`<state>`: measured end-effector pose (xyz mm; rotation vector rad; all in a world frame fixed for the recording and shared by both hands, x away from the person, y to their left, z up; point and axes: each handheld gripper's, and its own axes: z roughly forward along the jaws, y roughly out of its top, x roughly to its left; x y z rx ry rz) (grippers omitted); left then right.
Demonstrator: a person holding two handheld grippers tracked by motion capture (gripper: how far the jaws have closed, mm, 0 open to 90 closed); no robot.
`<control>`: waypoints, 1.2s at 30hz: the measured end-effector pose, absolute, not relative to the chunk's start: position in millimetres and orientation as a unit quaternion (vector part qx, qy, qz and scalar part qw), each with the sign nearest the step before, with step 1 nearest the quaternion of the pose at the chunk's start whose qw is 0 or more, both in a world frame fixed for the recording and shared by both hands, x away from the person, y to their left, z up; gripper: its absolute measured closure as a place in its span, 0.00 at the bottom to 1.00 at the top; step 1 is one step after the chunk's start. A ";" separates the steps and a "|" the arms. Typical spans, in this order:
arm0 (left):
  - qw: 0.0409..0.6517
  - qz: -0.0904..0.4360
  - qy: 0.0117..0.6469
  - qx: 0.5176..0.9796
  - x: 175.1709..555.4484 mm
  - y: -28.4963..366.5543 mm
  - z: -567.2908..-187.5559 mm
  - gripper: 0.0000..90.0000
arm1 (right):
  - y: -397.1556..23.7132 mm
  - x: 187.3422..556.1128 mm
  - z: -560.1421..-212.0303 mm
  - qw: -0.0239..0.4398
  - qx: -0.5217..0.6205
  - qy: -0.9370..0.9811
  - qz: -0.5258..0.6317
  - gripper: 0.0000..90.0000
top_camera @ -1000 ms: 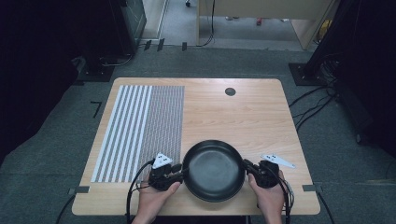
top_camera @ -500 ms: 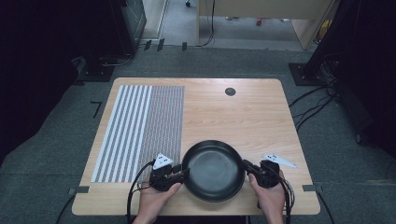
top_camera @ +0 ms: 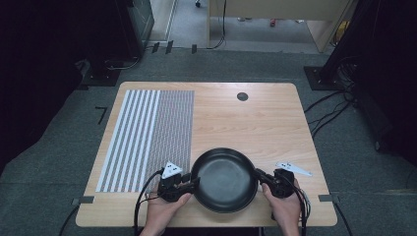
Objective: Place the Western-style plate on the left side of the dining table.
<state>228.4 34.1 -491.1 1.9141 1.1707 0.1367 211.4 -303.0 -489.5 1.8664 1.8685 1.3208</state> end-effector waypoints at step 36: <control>0.440 0.055 0.477 0.759 232.3 48.6 -482.3 0.70 | -293.0 215.7 -499.9 0.034 0.630 0.618 0.469 0.91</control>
